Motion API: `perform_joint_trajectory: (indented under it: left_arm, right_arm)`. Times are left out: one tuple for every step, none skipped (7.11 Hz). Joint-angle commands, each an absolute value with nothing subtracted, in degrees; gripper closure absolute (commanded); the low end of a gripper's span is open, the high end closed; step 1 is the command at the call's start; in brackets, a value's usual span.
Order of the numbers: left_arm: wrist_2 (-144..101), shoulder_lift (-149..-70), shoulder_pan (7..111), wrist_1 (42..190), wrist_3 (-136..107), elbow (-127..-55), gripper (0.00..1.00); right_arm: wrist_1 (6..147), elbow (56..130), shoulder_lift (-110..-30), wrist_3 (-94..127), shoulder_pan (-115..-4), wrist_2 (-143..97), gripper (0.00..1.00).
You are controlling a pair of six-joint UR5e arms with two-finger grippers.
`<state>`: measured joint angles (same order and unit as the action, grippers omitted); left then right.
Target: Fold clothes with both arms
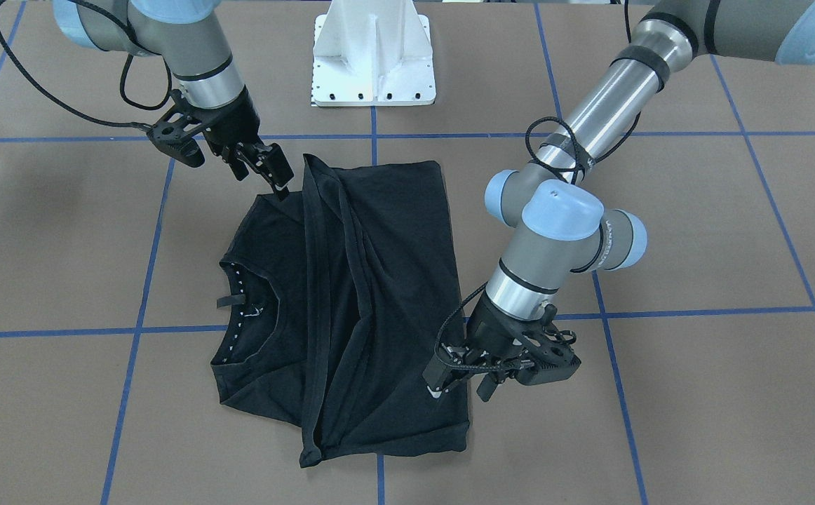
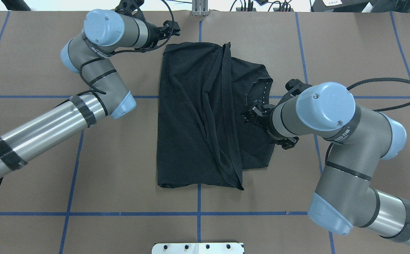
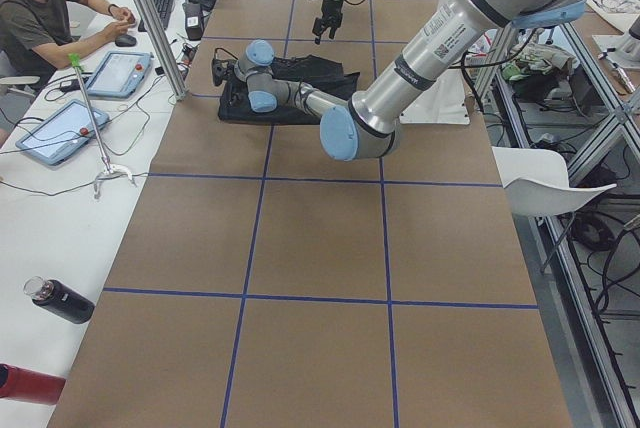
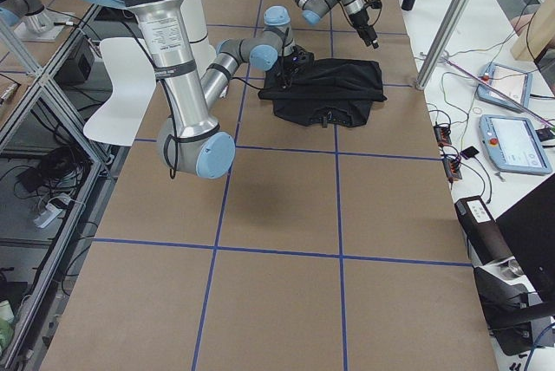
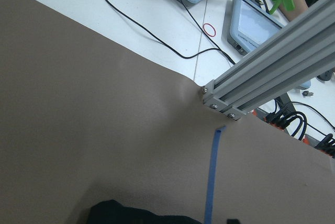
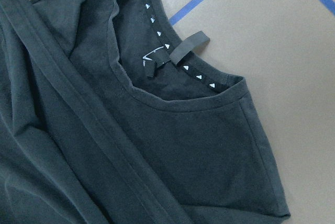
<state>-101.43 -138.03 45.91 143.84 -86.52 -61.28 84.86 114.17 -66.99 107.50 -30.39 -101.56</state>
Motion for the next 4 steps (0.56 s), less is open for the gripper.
perform_joint_trajectory:
  left_arm:
    - [-104.3,-129.9,46.3,138.2,-86.2,-75.3,0.01]
    - [-106.9,-126.3,46.6,136.3,-86.2,-80.8,0.01]
    - [-108.0,-123.9,47.6,135.0,-86.0,-84.3,0.01]
    - [-107.9,-121.7,47.8,134.8,-83.1,-86.4,0.01]
  right_arm:
    - [85.3,113.6,-64.9,103.5,-27.3,-99.8,0.14]
    - [85.5,113.9,-65.0,95.5,-25.7,-99.7,0.3]
    - [85.7,114.0,-65.6,85.4,-23.4,-99.5,0.34]
    - [89.5,114.6,-65.4,73.0,-22.1,-98.0,0.34]
